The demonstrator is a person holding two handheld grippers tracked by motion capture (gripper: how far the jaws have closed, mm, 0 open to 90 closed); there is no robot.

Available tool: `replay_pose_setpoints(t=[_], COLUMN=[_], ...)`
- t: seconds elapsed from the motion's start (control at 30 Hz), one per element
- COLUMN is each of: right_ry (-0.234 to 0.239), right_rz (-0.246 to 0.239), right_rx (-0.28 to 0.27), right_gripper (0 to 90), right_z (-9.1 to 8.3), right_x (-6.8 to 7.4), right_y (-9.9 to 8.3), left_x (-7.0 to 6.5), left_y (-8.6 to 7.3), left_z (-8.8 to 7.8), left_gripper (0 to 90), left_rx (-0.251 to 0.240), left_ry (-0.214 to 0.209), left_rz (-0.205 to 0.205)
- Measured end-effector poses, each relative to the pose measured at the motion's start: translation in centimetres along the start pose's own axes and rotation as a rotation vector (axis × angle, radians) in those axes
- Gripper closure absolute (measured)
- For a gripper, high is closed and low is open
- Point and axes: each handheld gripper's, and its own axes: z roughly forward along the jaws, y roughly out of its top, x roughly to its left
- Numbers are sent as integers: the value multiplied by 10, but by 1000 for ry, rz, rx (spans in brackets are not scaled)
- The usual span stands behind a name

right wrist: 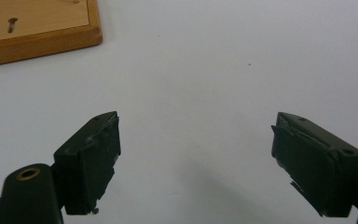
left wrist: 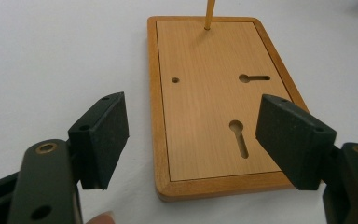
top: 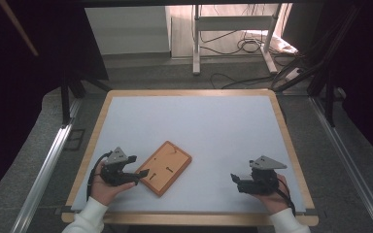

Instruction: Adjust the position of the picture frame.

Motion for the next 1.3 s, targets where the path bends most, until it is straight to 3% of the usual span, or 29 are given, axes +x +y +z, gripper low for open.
replay_pose_setpoints(t=[0.53,0.8,0.9,1.03,1.13,1.3], right_ry=[-3,-24,-33,-39,-45,-47], right_rz=[-9,-6,-7,-10,-20,-38], right_rx=[17,35,35,47,59,69], right_gripper=[176,181,182,183,183,183], right_z=[1,-2,-3,-2,0,1], right_x=[1,0,-1,-2,-1,2], right_y=[-4,-8,-9,-10,-11,-11], left_x=[-4,5,12,19,24,28], left_y=[6,7,5,4,3,-1], left_z=[1,-3,-7,-13,-15,-11], left_gripper=[283,293,388,722,873,900], left_rx=[-1,-1,6,19,34,86], left_ry=[-19,-6,1,2,0,7], left_rz=[22,5,-9,-14,-25,-22])
